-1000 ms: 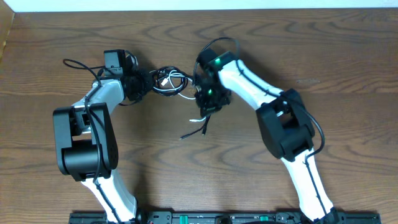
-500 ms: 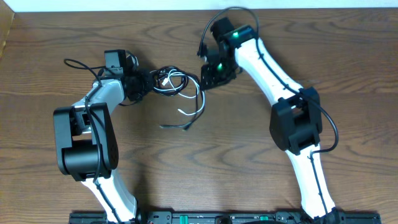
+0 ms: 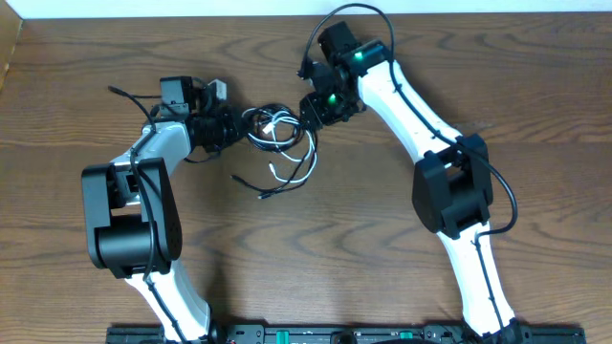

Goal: Untangle cables

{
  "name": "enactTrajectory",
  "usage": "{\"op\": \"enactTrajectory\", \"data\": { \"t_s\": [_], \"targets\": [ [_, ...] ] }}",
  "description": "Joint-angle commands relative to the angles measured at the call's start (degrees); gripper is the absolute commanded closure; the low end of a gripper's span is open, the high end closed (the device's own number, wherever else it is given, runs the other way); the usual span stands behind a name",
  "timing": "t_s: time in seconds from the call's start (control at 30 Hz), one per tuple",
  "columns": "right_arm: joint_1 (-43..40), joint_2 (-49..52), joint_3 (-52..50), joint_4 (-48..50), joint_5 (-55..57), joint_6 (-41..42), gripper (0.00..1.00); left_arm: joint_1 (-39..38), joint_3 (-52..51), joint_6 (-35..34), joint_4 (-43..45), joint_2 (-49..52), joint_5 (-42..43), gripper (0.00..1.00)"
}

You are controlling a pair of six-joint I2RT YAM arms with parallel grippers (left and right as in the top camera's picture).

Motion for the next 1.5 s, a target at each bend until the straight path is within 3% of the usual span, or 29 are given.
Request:
{"op": "enactTrajectory", "data": {
  "t_s": [0.0, 0.2, 0.3, 0.4, 0.57, 0.93, 1.13, 1.47],
  "targets": [
    [-0.96, -0.07, -0.33, 1.55, -2.67, 3.28, 0.48, 1.09, 0.9, 12.2, -0.17, -2.67, 17.22, 0.93],
    [-4.76, -0.07, -0.33, 2.1, -23.39, 1.29, 0.47, 3.08, 0.9, 17.14, -0.15, -3.26, 29.99, 0.93],
    [-6.71, -0.07, -0.33, 2.05, -31.63, 1.33, 0.46, 3.63, 0.9, 17.27, -0.13, -3.26, 31.36, 0.93],
    [-7.43, -0.07, -0.33, 2.05, -33.9, 3.91, 0.52, 3.58, 0.9, 17.29, -0.13, -3.26, 31.36, 0.93],
    [-6.47, -0.04, -0.37, 2.01, -27.82, 4.81, 0.73, 3.52, 0.9, 17.27, -0.13, -3.26, 31.36, 0.93],
    [0.9, -0.04, -0.39, 2.58, -9.14, 14.08, 0.69, 3.5, 0.9, 17.25, -0.13, -3.26, 31.36, 0.93],
    [4.15, -0.04, -0.39, 3.82, 1.07, 20.0, 0.71, 3.5, 0.9, 17.22, -0.13, -3.26, 31.36, 0.93],
    [6.95, -0.04, -0.39, 7.08, 5.66, 24.17, 0.76, 2.1, 0.9, 17.22, -0.11, -3.26, 31.36, 0.92]
  ]
}}
